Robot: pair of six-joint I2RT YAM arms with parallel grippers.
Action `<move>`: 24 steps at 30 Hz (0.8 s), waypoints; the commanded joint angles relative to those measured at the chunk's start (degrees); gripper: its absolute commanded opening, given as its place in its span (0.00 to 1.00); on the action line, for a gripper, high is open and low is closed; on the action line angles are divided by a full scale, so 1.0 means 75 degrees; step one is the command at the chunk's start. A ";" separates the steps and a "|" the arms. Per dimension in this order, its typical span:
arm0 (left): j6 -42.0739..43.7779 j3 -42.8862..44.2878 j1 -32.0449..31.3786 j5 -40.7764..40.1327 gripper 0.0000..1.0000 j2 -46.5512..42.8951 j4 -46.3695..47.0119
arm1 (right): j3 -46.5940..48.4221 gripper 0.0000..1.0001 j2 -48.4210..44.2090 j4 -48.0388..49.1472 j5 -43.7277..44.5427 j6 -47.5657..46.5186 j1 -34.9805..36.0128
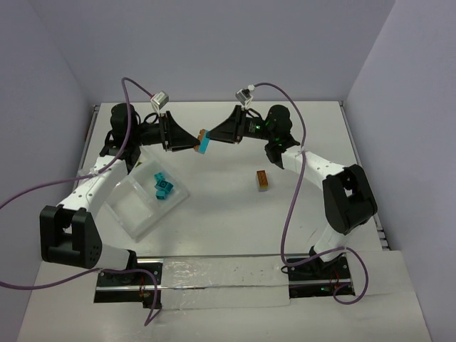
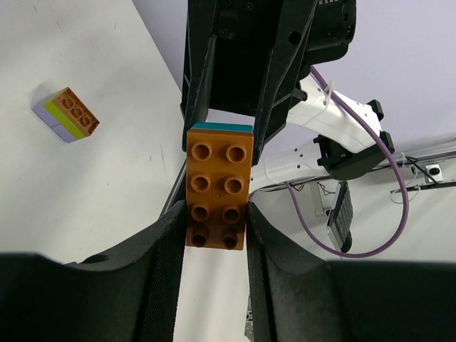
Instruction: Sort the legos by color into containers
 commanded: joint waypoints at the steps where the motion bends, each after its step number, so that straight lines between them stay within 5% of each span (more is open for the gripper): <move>1: -0.0020 0.0282 -0.0070 0.0151 0.22 0.0004 0.0517 | 0.0363 0.00 -0.0011 0.0548 -0.0154 0.0037 0.0046; 5: 0.0130 0.0387 -0.0071 0.0078 0.00 0.0002 0.0219 | 0.0336 0.00 0.0014 0.0571 -0.0141 0.0073 0.0058; 24: -0.0742 -0.0445 0.0725 -0.0837 0.00 -0.0782 0.1263 | -0.0389 0.00 -0.0114 0.0135 0.0374 0.0174 -0.0188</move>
